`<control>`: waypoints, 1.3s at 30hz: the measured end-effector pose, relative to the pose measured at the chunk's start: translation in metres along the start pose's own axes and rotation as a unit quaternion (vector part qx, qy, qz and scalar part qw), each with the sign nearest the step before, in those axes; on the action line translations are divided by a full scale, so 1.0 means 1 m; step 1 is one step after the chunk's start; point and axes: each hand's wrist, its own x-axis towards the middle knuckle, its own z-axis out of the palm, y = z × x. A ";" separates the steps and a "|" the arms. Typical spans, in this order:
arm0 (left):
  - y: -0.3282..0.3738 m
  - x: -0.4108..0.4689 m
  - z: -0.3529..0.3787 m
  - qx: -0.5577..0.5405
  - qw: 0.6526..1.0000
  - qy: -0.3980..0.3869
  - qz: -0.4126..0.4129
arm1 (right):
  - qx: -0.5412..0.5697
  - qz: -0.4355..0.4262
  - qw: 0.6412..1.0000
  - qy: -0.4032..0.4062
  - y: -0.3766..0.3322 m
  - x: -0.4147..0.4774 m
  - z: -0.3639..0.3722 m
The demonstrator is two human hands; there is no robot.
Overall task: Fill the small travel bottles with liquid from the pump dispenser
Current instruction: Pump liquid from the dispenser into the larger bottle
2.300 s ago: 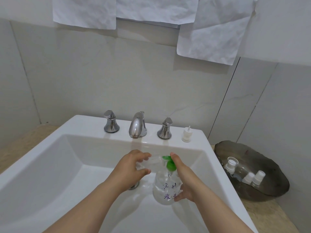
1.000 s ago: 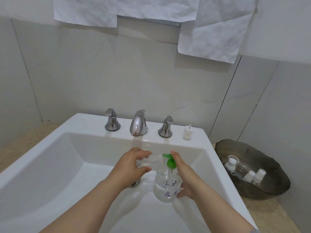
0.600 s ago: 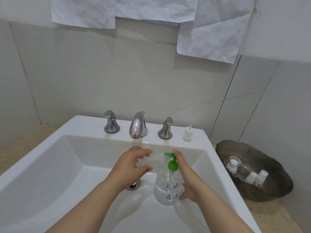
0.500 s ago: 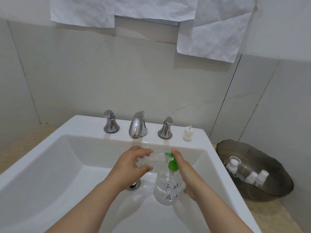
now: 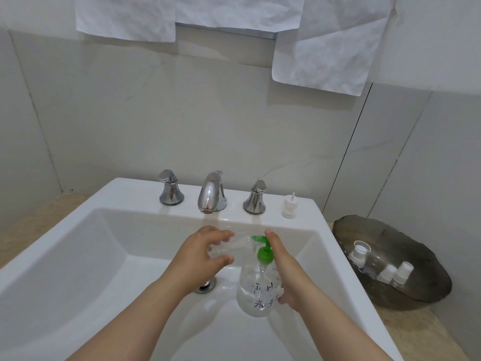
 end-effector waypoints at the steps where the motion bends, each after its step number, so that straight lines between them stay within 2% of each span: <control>1: 0.000 0.000 0.000 0.002 1.000 0.000 0.000 | -0.006 -0.004 1.000 0.010 0.000 0.001 0.000; 21: -0.001 -0.004 0.003 0.031 0.999 -0.024 -0.013 | -0.062 -0.038 0.997 0.032 0.004 -0.003 0.003; 26: 0.001 0.000 0.000 -0.007 1.000 -0.008 -0.008 | -0.039 -0.023 0.999 0.013 -0.002 0.000 -0.002; 39: 0.001 0.000 0.000 0.000 1.000 -0.002 -0.002 | -0.005 0.015 1.000 -0.019 0.002 0.001 -0.004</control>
